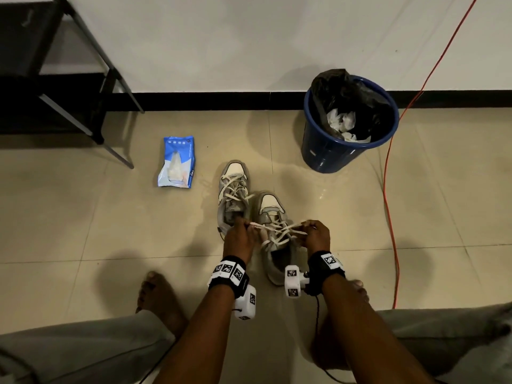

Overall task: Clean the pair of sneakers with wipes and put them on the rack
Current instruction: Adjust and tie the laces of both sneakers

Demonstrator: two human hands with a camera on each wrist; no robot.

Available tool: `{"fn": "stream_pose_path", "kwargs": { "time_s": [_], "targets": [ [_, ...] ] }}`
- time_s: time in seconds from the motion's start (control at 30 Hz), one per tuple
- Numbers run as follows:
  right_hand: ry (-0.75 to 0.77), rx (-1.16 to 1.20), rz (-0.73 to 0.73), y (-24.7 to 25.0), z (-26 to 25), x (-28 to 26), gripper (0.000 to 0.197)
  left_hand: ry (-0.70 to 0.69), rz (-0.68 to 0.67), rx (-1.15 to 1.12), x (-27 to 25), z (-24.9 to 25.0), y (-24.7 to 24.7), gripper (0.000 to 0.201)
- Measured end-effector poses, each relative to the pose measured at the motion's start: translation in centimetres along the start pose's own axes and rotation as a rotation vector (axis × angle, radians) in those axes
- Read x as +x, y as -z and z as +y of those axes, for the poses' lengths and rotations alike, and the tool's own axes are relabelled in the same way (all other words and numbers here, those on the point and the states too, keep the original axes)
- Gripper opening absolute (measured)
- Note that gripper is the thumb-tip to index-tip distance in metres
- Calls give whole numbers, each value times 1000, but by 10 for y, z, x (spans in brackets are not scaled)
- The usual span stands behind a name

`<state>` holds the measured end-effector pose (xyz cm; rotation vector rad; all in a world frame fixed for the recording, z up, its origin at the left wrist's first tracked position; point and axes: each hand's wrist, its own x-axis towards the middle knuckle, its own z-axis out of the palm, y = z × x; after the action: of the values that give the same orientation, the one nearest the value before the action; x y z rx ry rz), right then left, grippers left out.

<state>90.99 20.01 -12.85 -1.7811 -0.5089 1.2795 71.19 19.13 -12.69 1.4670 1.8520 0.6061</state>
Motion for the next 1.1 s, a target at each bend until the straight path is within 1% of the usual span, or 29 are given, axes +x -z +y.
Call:
{"fn": "stream_pose_path", "kwargs": {
  "time_s": [0.07, 0.17, 0.3, 0.43, 0.5, 0.57, 0.67, 0.7, 0.73, 0.8, 0.87, 0.93, 1.0, 1.07, 1.1],
  "targets": [
    [-60, 58, -72, -2, 2, 2, 17, 1, 3, -29, -3, 1, 1, 26],
    [-50, -8, -153, -5, 2, 4, 13, 47, -5, -109, -2, 4, -5, 27],
    [-32, -49, -204, -1, 10, 3, 15, 41, -19, -134, -1, 5, -8, 9],
    [35, -73, -204, 0, 15, 0, 13, 45, -16, -121, 4, 4, -8, 10],
    [86, -153, -208, 4, 16, 1, 5, 51, -7, -92, 6, 4, -8, 11],
    [139, -236, -198, 6, 17, 3, 13, 69, 21, -58, 6, 5, -8, 13],
    [223, -414, -171, 6, 17, 6, 8, 129, 89, -18, 8, 4, -10, 16],
    [232, -451, -158, 7, 17, 8, 6, 167, 119, -25, 8, 4, -9, 17],
    [213, -431, -152, 6, 16, 7, 4, 213, 144, -33, 8, 4, -8, 17],
    [173, -386, -150, 7, 18, 7, 8, 270, 182, -51, 5, 5, -5, 18],
    [190, -417, -154, 7, 16, 7, 11, 302, 193, -103, 3, 4, -5, 17],
    [213, -455, -174, 7, 13, 11, 11, 306, 171, -144, 3, 2, -3, 16],
    [223, -477, -186, 8, 12, 15, 13, 271, 124, -190, 4, 0, 1, 16],
    [200, -480, -167, 6, 8, 16, 9, 222, 64, -220, 6, 0, 6, 17],
    [181, -478, -133, 6, 7, 16, 10, 213, 34, -223, 7, 0, 6, 18]
  ]
}}
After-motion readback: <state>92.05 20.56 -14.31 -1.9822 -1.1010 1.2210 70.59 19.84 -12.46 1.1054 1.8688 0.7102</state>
